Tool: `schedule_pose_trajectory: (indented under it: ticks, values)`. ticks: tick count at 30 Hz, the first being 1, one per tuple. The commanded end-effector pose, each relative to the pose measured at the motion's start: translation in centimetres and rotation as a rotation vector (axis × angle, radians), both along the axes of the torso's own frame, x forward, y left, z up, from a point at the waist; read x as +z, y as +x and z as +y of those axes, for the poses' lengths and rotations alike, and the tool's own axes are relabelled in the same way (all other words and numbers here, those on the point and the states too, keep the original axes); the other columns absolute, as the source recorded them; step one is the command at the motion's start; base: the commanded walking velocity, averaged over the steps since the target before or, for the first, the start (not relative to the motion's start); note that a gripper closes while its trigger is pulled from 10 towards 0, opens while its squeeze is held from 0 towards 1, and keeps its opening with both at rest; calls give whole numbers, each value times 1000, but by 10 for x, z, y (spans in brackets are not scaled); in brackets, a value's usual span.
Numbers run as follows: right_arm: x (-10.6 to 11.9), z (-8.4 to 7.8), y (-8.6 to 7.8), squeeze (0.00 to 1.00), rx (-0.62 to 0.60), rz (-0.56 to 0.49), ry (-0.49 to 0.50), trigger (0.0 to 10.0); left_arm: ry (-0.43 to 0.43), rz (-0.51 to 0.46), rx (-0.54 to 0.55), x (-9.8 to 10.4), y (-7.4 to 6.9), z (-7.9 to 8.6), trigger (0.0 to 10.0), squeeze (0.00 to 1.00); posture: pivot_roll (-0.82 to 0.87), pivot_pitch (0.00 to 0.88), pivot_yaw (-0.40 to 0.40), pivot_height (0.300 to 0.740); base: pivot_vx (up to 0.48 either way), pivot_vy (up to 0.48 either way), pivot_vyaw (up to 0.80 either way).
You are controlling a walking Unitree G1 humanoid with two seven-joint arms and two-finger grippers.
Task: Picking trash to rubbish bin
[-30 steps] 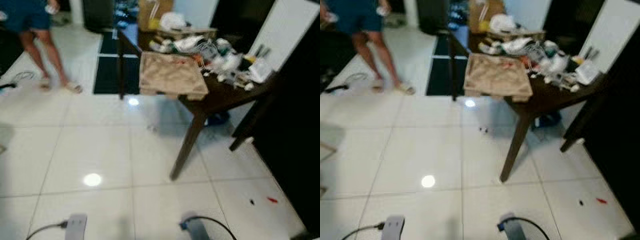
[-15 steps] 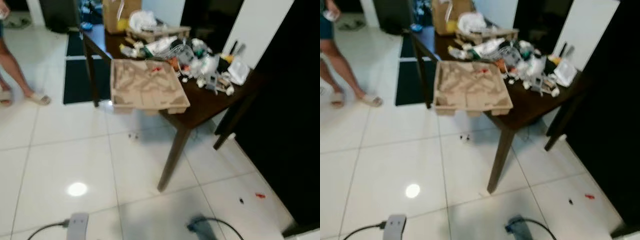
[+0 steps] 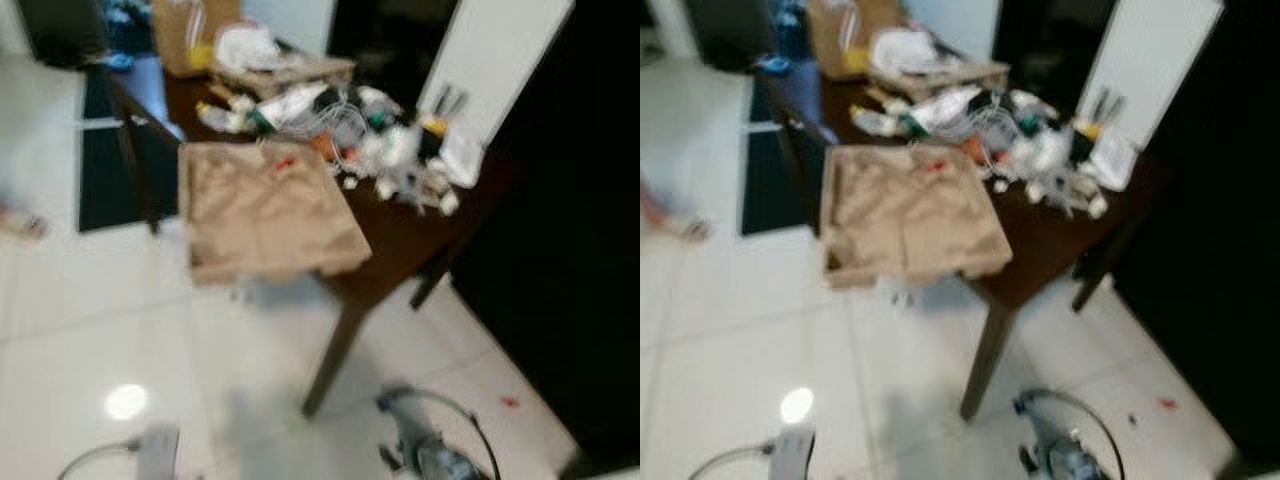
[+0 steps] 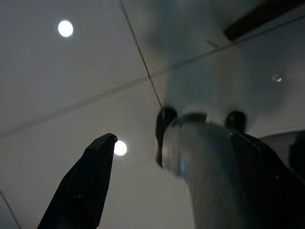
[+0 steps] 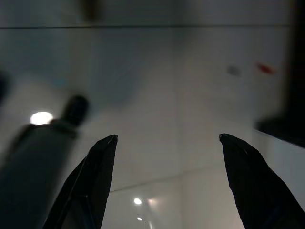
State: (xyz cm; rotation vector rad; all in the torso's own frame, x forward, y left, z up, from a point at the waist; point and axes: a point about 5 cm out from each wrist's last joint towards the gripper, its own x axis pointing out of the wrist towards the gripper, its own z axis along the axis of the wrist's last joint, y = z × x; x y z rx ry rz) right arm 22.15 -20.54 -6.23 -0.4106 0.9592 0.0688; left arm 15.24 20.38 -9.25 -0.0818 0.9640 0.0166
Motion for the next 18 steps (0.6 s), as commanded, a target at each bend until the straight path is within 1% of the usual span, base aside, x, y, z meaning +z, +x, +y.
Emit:
schedule_pose_trajectory:
  ticks: [1,2,4,6,7,8,10,13,15,16,17,18]
  values:
    - [4,-21,0,0,-85,-4,-65,10000,-15,33,13,-5,-13,-4,10000,0,164,63,-74,740,0,0,-731]
    - [4,-21,0,0,-85,-4,-65,10000,-15,33,13,-5,-13,-4,10000,0,164,63,-74,740,0,0,-731]
    - [11,-32,7,0,-136,-42,-94,10000,-16,31,16,-5,-13,-4,10000,0,166,65,-77,740,0,0,-731]
    - [20,-41,15,0,-213,-96,-90,10000,-17,27,18,-5,-13,-3,10000,0,167,67,-78,740,0,0,-741]
    - [20,-41,15,0,-213,-96,-90,10000,-17,27,18,-5,-13,-3,10000,0,167,67,-78,740,0,0,-750]
    - [29,-45,25,0,-257,-148,-70,10000,-19,28,18,-5,-13,-3,10000,0,161,69,-77,740,0,0,0]
    - [40,-46,38,0,-286,-209,-47,10000,-20,29,13,-5,-13,-3,10000,0,161,69,-77,740,0,0,0]
    - [42,-46,41,0,-294,-224,-36,10000,-21,30,10,-5,-12,-3,10000,0,161,69,-77,740,0,0,0]
    - [55,-43,58,0,-323,-307,34,10000,-20,29,-2,-5,-12,-4,10000,0,156,72,-76,740,0,0,0]
    - [55,-43,58,0,-323,-307,34,10000,-20,29,-2,-5,-12,-4,10000,0,156,72,-76,740,0,0,0]
    - [61,-40,65,0,-336,-342,80,10000,-21,28,-2,-5,-12,-4,10000,0,157,75,-77,740,0,0,0]
    - [73,-33,79,0,-317,-403,154,10000,-24,23,10,-5,-12,-4,10000,0,160,75,-79,740,0,0,0]
